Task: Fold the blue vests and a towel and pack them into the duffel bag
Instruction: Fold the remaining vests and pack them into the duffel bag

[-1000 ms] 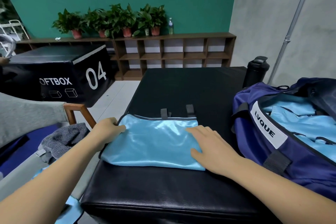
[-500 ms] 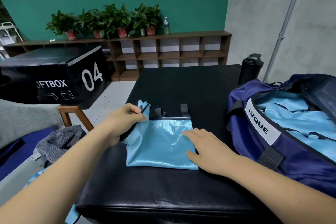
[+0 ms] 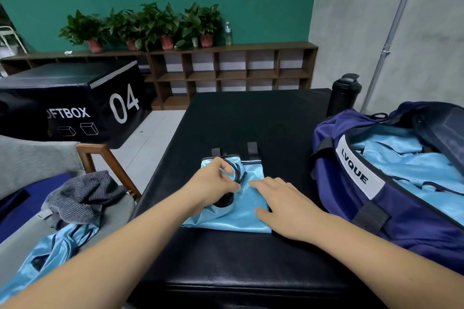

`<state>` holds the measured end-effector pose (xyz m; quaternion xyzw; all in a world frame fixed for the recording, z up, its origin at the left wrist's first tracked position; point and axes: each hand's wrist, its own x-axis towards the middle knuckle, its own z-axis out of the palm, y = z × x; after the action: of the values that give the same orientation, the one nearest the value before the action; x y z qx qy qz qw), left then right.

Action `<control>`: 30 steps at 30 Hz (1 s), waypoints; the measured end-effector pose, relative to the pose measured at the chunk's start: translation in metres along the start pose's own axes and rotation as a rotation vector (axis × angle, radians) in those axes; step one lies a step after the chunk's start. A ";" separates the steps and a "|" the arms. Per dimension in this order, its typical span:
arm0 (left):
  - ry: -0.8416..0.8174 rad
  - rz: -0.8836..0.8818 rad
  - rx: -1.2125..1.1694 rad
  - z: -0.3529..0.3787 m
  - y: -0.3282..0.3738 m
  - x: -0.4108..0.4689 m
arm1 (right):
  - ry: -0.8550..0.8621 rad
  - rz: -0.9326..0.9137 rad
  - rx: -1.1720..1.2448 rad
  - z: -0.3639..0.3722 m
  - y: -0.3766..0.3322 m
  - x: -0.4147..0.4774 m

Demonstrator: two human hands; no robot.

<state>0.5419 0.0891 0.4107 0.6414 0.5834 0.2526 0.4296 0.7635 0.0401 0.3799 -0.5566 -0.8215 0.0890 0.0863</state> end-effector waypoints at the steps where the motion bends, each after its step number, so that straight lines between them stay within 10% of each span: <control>1: -0.035 0.008 -0.045 0.002 0.000 -0.003 | 0.004 -0.002 0.001 0.000 0.000 0.000; 7: -0.210 0.064 -0.173 -0.016 0.010 -0.028 | 0.063 0.005 0.014 -0.003 -0.002 -0.002; 14: -0.159 0.340 0.430 -0.051 -0.001 -0.048 | 0.100 -0.182 0.090 -0.007 -0.014 -0.009; 30: -0.204 0.493 0.802 -0.041 -0.038 -0.054 | -0.020 -0.347 -0.018 0.001 -0.028 -0.016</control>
<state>0.4775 0.0460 0.4090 0.8971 0.4202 0.0378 0.1309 0.7442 0.0154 0.3848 -0.4065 -0.9067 0.0709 0.0873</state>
